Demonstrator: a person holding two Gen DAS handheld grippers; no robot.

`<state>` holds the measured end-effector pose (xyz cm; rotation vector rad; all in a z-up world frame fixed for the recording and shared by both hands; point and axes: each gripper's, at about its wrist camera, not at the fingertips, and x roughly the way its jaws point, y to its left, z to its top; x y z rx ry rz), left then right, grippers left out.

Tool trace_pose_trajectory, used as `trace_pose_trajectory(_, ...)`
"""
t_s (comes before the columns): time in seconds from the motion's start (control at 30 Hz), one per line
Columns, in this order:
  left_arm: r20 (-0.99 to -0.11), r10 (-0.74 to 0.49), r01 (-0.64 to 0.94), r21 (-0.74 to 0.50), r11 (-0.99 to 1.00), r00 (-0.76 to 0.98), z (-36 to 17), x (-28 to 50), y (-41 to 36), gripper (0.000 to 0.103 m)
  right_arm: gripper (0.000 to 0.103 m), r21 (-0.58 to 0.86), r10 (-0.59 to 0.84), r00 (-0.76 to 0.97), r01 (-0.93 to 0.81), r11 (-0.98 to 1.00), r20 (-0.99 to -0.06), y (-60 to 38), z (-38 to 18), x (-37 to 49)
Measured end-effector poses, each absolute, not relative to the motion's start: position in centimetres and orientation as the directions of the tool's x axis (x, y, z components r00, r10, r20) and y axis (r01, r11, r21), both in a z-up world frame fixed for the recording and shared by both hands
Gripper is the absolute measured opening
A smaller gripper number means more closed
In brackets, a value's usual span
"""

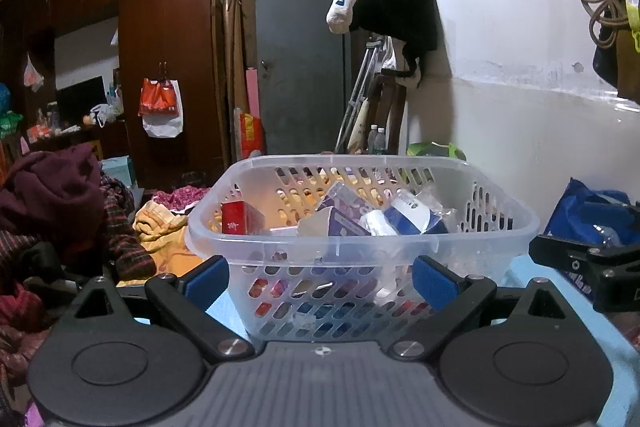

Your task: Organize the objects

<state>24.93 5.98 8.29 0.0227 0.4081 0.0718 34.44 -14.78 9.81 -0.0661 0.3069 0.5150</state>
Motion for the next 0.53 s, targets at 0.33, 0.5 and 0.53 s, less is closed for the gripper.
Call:
trace_pose_trajectory(0.33,-0.386,0.071,-0.055,0.051,0.997,0.92,8.4,24.9,5.3,0.099,0.103,0.02,0.476,0.824,-0.494,0.869,-0.309,-14.9,9.7,34.5)
trace_pose_trajectory(0.5,-0.367,0.057,-0.036,0.063,0.997,0.929,8.4,24.6,4.8,0.099,0.103,0.02,0.476,0.823,-0.495,0.869,-0.31,-14.9,9.7,34.5)
trace_pose_trajectory(0.53,-0.364,0.051,-0.031,0.06,0.998,0.93,8.4,24.6,4.7,0.099,0.103,0.02,0.475,0.824,-0.494,0.869,-0.311,-15.0,9.5,34.5)
